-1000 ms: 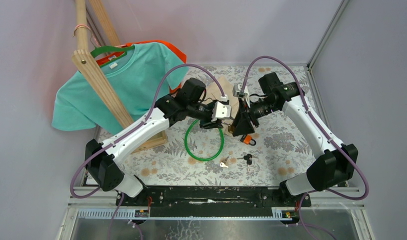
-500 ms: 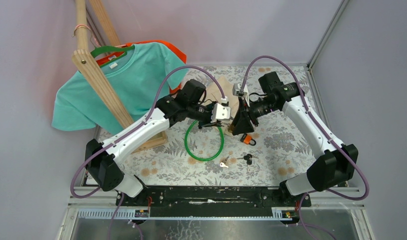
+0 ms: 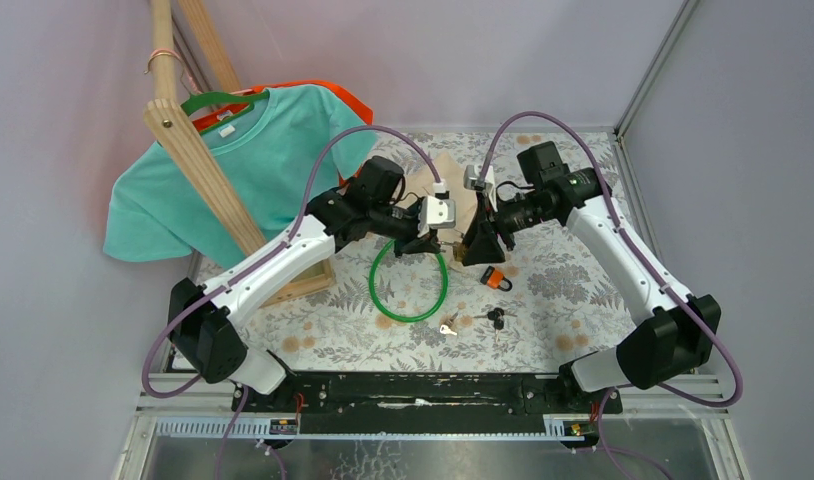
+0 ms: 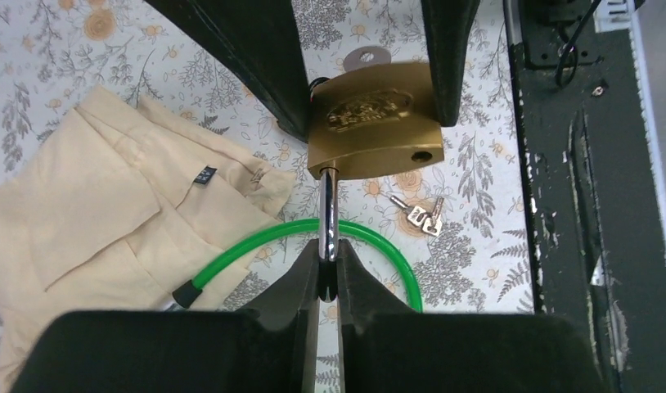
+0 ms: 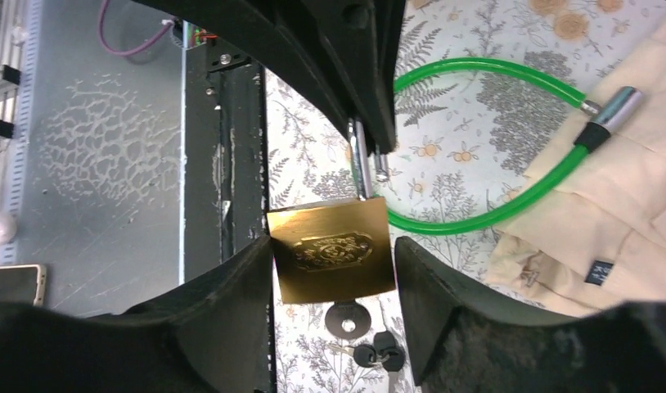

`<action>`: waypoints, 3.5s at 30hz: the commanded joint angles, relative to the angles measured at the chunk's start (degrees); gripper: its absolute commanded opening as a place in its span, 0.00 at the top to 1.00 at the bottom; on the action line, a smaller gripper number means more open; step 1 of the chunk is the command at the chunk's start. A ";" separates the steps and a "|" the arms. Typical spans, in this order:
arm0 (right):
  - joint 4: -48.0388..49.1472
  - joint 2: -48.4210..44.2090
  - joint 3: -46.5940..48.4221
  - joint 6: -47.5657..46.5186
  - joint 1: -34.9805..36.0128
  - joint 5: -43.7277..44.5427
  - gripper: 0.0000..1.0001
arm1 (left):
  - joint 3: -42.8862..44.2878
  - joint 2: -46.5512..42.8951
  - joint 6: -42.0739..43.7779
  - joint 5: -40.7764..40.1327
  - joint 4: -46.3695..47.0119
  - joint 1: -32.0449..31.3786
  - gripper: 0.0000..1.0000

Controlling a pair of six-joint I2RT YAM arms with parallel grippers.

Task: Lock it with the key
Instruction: Lock the lock.

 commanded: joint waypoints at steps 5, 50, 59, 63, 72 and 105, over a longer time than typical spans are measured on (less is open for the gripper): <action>4.14 -1.28 3.54 1.28 -0.12 5.38 0.26 | -0.83 -2.84 -9.27 8.53 7.96 2.47 1.00; 18.10 -7.65 -9.46 8.16 -0.09 -0.01 1.00 | -6.17 -1.82 -28.67 16.34 24.49 6.29 1.00; 22.86 -9.68 -11.95 12.45 -0.07 0.28 1.00 | -7.98 -0.76 -34.66 18.38 30.12 6.23 1.00; 24.06 -9.14 -12.10 14.09 -0.06 -1.04 1.00 | -8.57 -0.28 -36.55 18.55 31.99 6.26 1.00; 25.07 -7.93 -11.77 15.77 -0.01 -4.25 1.00 | -8.90 0.31 -37.46 17.83 33.26 5.51 1.00; 35.09 -11.32 -17.53 21.65 1.73 0.94 1.00 | -9.31 1.62 -35.88 17.98 32.76 1.16 1.00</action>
